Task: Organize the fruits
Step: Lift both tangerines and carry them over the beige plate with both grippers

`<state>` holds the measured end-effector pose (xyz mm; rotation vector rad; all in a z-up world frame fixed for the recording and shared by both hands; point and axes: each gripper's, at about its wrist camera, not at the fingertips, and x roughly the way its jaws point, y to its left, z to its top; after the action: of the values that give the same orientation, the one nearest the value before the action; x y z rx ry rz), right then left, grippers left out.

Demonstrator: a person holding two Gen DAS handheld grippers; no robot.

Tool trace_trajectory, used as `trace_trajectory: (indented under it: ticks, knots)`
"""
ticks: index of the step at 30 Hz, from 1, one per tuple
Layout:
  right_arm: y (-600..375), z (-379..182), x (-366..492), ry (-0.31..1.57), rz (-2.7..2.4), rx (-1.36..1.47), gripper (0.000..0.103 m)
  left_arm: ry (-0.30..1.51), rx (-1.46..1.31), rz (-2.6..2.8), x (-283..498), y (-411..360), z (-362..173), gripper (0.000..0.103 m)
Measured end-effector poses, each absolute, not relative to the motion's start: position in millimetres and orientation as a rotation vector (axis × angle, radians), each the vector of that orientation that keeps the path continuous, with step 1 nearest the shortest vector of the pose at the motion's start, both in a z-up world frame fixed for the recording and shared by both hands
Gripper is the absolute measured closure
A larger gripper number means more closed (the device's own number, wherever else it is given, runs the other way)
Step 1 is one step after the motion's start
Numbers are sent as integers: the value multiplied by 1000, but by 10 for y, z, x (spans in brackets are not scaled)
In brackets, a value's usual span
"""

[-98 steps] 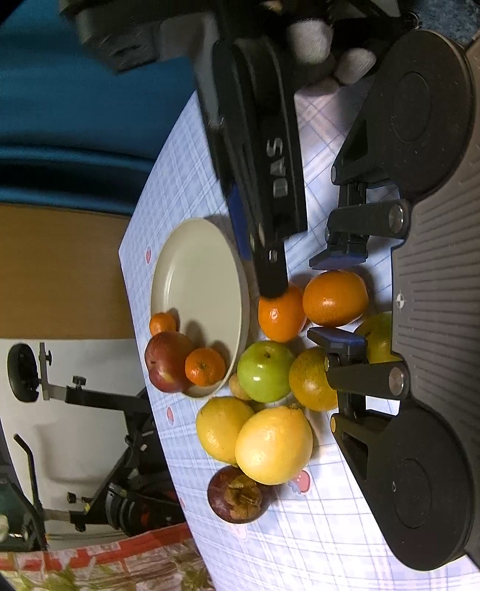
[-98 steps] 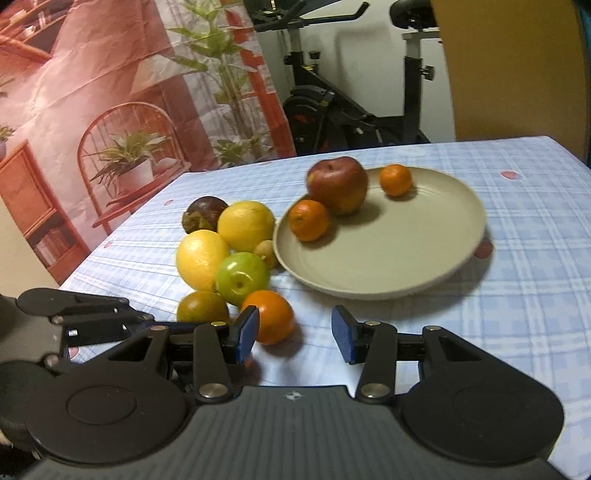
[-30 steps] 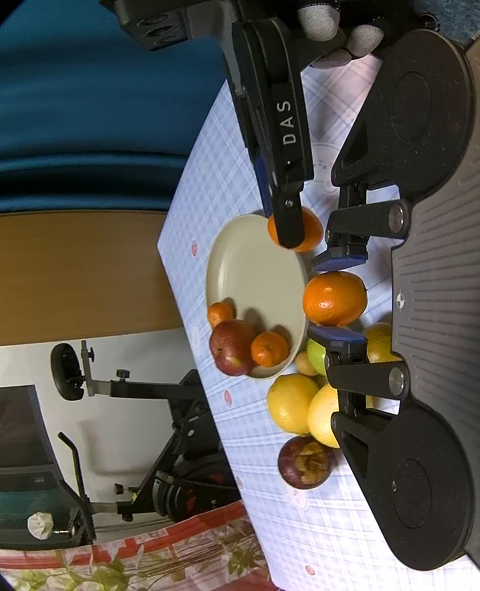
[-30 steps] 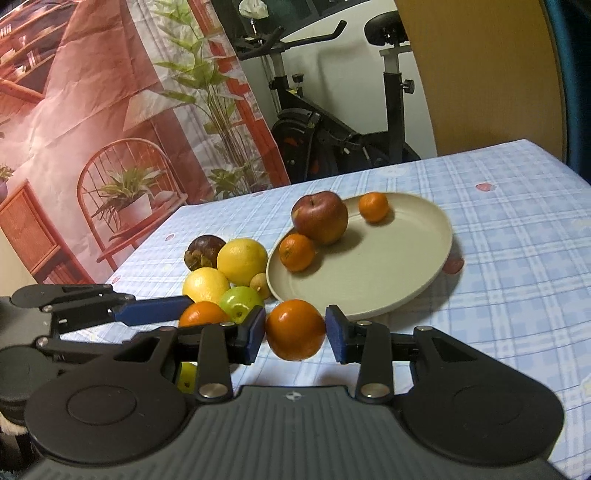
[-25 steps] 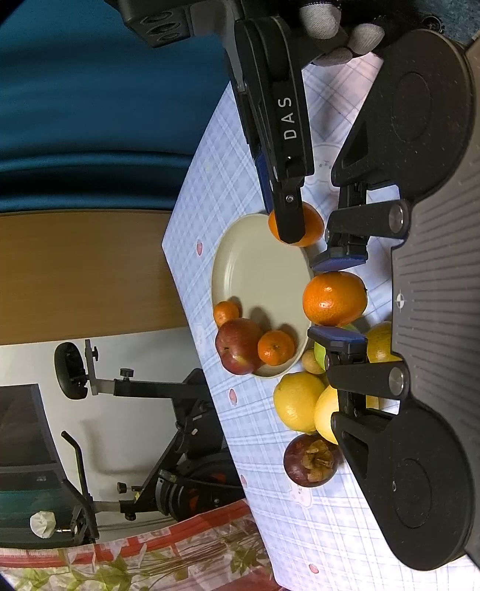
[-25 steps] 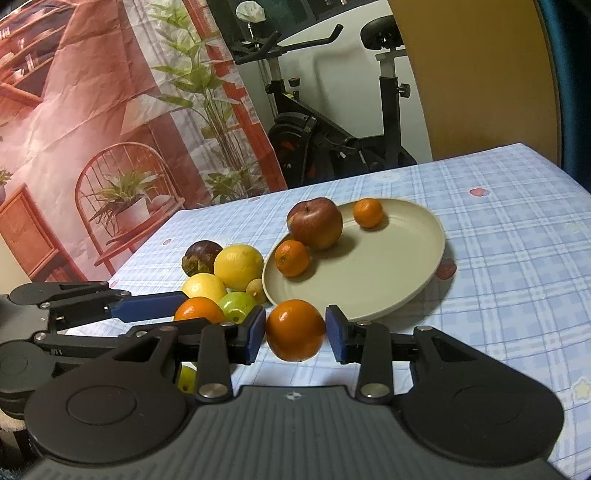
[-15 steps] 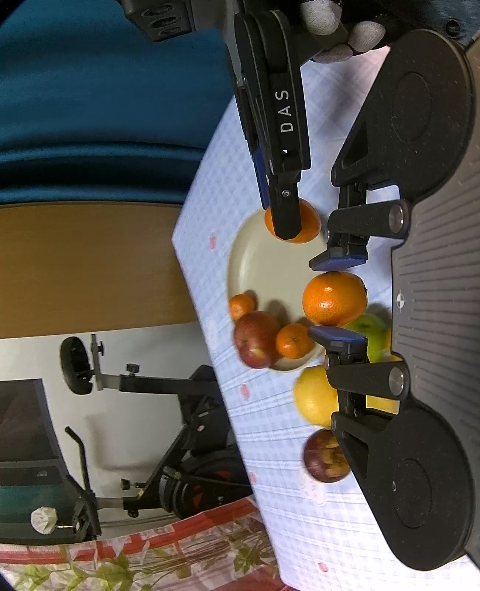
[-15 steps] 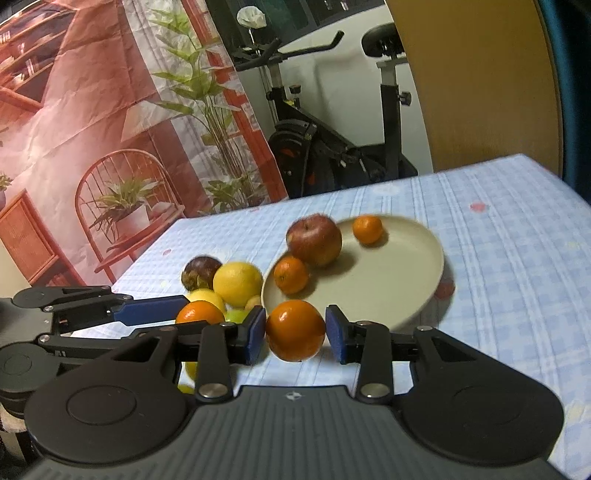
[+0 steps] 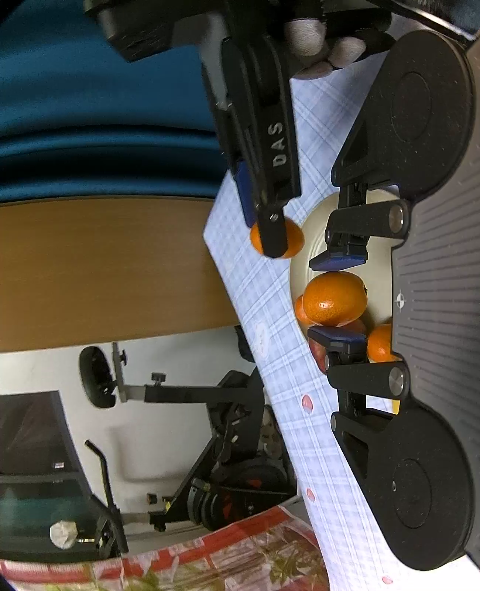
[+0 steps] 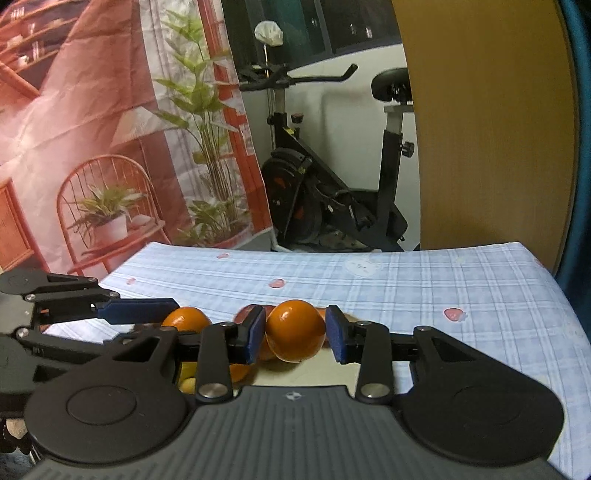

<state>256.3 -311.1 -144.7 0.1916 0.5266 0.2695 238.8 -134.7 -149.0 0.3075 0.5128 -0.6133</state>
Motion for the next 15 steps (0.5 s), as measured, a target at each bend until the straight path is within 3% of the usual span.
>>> trace_trajectory:
  ticks: [15]
  knots:
    - [-3196,-2069,3233,677,294,193,65,648,393,-645,2766,-1751,-2072,69]
